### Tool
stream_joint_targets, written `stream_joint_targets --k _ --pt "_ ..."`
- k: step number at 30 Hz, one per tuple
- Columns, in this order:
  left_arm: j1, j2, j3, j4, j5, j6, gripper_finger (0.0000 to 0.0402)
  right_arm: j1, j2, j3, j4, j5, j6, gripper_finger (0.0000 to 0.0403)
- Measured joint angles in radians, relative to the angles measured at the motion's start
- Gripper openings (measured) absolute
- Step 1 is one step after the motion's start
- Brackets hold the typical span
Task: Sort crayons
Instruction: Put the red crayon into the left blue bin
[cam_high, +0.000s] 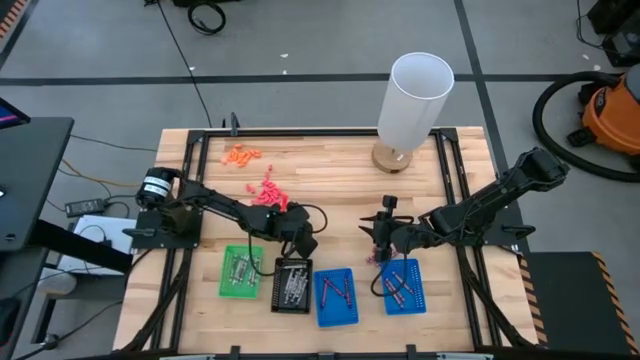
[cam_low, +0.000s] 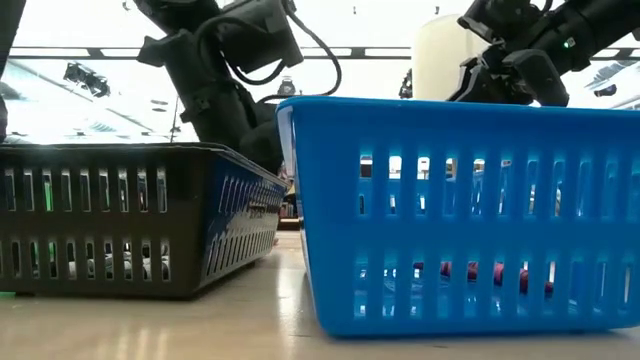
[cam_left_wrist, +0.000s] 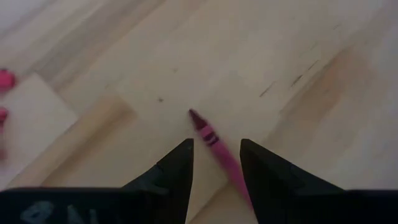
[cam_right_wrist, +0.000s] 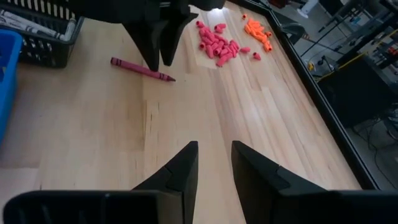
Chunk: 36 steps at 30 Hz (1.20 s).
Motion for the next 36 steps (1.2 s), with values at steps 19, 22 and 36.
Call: stream_joint_targets --k 19,22,36 --pt "-0.008 0.059 0.007 -0.036 0.003 -0.038 0.0142 0.0 0.0 0.001 0.079 -0.052 -0.078 0.0105" --pt "-0.006 0.057 0.006 -0.041 -0.005 0.016 0.0141 0.0 0.0 0.0 0.079 -0.052 -0.077 0.0105" --pt "-0.004 0.05 0.002 -0.055 -0.016 0.197 0.0012 0.0 0.0 0.001 0.075 -0.052 -0.077 0.0105"
